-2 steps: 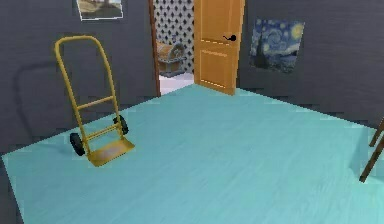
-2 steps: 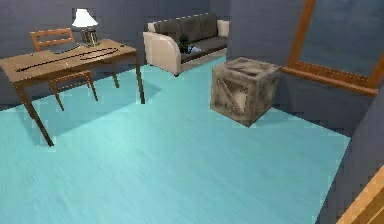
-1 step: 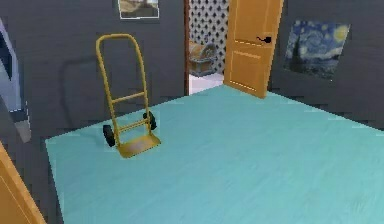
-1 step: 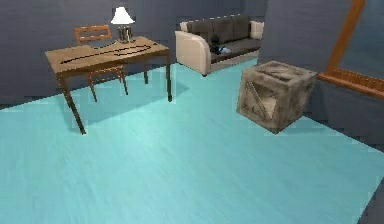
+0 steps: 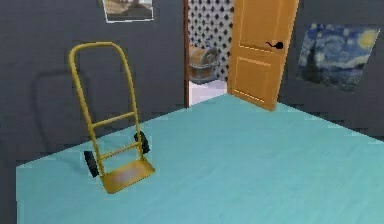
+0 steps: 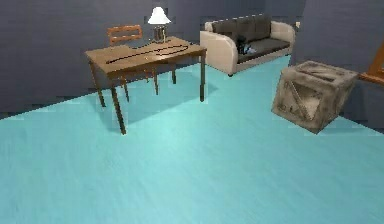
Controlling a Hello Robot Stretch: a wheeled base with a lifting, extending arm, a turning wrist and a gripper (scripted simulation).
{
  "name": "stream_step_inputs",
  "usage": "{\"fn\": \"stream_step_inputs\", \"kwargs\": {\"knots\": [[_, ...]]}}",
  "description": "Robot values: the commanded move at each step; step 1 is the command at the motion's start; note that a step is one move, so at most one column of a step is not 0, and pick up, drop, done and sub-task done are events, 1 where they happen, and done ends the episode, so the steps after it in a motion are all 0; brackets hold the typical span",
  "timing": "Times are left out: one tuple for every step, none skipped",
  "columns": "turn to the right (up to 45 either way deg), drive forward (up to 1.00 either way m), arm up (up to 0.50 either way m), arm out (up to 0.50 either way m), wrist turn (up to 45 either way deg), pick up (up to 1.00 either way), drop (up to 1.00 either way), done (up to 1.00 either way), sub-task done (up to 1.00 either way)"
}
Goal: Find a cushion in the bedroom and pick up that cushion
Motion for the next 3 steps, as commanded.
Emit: {"fn": "stream_step_inputs", "kwargs": {"knots": [[21.0, 0.0, 0.0, 0.0, 0.0, 0.0, 0.0, 0.0, 0.0], [0.0, 1.0, 0.0, 0.0, 0.0, 0.0, 0.0, 0.0, 0.0], [21.0, 0.0, 0.0, 0.0, 0.0, 0.0, 0.0, 0.0, 0.0]]}}
